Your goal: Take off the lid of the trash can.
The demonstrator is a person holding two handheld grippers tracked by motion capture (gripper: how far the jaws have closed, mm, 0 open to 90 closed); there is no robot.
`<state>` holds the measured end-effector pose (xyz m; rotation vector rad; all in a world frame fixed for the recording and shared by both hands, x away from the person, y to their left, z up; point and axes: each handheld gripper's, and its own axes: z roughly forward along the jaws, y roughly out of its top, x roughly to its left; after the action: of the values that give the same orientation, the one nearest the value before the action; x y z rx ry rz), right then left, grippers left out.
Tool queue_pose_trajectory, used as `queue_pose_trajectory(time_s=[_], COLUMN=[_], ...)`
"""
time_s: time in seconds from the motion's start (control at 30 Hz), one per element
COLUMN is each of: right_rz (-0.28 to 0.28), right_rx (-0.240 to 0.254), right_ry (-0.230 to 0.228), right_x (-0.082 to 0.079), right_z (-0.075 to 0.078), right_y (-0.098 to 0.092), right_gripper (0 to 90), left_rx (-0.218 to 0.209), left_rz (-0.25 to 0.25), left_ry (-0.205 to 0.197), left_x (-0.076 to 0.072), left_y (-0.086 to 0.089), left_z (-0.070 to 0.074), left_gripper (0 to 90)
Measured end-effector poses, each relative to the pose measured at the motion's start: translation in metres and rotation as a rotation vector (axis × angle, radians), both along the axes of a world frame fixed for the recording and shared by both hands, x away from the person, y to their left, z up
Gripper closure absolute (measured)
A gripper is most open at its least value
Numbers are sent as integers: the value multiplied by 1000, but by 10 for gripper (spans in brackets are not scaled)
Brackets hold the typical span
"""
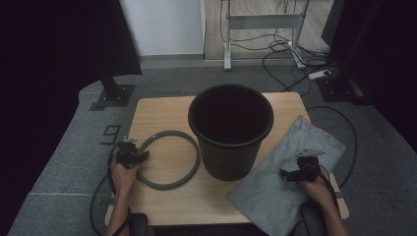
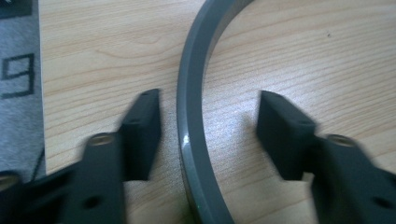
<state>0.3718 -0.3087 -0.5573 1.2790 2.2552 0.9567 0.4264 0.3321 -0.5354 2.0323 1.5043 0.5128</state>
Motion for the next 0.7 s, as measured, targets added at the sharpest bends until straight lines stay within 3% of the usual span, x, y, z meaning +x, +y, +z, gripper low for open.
queue_pose_trajectory(time_s=[0.23, 0.4, 0.57, 0.7], right_rz=[0, 0, 0, 0], right_rx=[0, 0, 0, 0], right_ry=[0, 0, 0, 0], right_x=[0, 0, 0, 0], right_z=[0, 0, 0, 0], right_y=[0, 0, 0, 0], right_gripper=[0, 0, 0, 0], left_rx=[3, -6, -3, -3], left_rz=[-16, -46, -59, -57], left_ry=[-7, -34, -21, -20], left_x=[-2, -4, -4, -5], left_y=[-7, -7, -9, -9], left_z=[-5, -10, -11, -11], left_gripper=[140, 78, 5, 0])
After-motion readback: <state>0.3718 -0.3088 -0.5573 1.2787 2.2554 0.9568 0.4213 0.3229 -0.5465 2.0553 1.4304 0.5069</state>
